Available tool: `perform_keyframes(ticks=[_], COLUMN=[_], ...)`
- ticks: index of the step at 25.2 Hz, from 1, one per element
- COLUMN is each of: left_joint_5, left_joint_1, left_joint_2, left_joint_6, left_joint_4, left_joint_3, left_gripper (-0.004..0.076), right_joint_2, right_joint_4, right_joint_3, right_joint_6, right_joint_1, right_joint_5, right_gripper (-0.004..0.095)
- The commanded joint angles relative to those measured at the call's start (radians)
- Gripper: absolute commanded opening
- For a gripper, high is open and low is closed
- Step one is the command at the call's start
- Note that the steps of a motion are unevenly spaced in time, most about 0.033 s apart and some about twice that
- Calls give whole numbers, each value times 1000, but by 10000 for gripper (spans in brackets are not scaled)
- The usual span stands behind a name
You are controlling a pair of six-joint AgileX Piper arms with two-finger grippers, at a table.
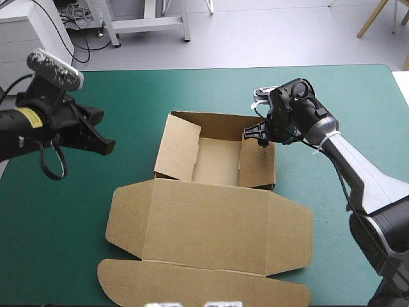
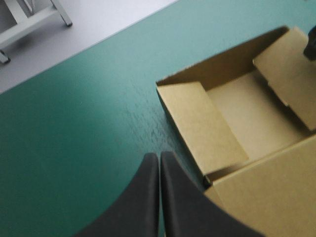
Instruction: Fold the box
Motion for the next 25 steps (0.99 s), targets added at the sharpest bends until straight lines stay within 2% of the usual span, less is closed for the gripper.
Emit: perform_keyframes(ticks=[1,6,13,15,17,18,19,20,21,22,23,25], left_joint_5=[24,-14,-59,-74,-92,-110,-120,-145,-159,-183,-187,-171], left_joint_1=[-4,-4,-4,-4,-4,-4,-4,-4,-4,-4,-4,-4], left_joint_2=[-96,-209,-357,-398,-435,-478,-501,-551,-571,-621,-640,-705], left_joint_6=[2,29,29,29,29,29,27,17,9,5,5,5], left_joint_4=[14,14,17,17,17,17,17,17,17,15,15,15], left_joint_3=[137,359,639,709,763,827,859,921,952,1010,1032,1117], left_gripper=[-10,-10,-10,-10,-10,-10,-10,-10,-10,-10,-10,-10], right_joint_2=[-44,-15,21,25,27,29,29,31,31,31,31,31], right_joint_4=[4,58,67,80,90,102,107,109,107,105,105,107], right_joint_3=[15,58,59,59,59,59,59,59,59,59,59,59], right_joint_6=[1,1,1,1,1,-5,-5,-5,-7,-43,-54,-59], right_joint_1=[0,0,0,0,0,0,0,0,0,0,0,0], right_joint_5=[-24,-24,-24,-24,-24,-24,-24,-26,-26,-26,-26,-29], right_gripper=[567,566,564,533,468,354,287,161,114,8,-21,-19])
